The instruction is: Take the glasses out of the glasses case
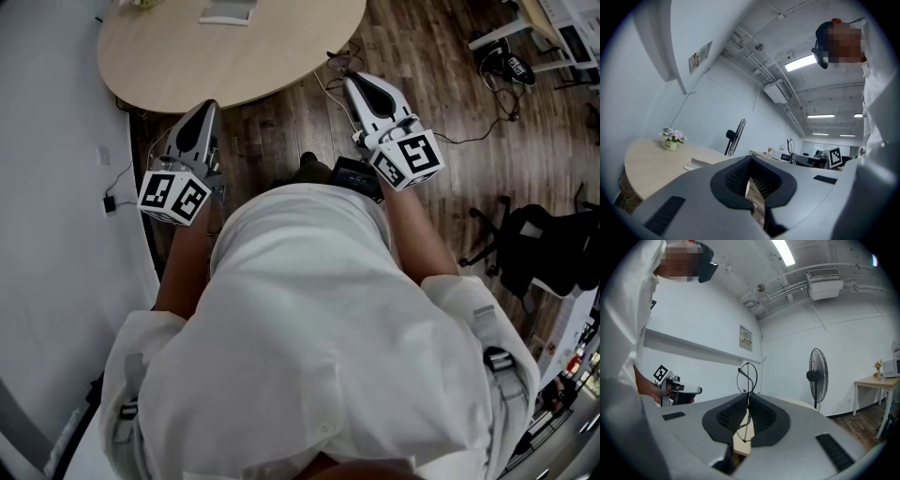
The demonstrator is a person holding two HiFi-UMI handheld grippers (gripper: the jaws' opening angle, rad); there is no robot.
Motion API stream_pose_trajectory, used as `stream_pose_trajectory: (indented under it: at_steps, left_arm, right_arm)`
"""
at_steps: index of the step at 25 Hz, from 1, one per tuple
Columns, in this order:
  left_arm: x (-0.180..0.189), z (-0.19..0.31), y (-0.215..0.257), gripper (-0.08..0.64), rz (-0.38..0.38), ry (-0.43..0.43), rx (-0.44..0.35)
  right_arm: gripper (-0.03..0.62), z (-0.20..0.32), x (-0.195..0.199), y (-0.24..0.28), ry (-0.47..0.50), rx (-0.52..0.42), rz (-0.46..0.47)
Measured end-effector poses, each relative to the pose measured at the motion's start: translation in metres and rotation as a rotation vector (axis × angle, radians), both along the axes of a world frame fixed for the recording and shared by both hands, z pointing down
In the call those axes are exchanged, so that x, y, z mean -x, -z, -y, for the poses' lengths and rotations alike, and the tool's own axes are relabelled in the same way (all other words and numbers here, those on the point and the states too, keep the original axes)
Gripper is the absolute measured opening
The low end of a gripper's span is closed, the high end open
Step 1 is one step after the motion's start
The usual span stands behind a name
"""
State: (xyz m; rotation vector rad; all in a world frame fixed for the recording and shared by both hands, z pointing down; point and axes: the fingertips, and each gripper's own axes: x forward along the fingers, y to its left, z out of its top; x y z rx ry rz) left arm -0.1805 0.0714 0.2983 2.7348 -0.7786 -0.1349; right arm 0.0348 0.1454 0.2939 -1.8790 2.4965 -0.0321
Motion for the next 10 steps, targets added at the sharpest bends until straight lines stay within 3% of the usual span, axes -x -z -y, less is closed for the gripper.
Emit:
stream_pose_trajectory:
  at_steps: [10]
  left_arm:
    - [0.0065, -0.0009, 0.0059, 0.006, -0.020, -0.012, -0.002]
  right_arm:
    - [0.032, 0.0078, -0.0058, 0.0070, -0.010, -0.024, 0.008]
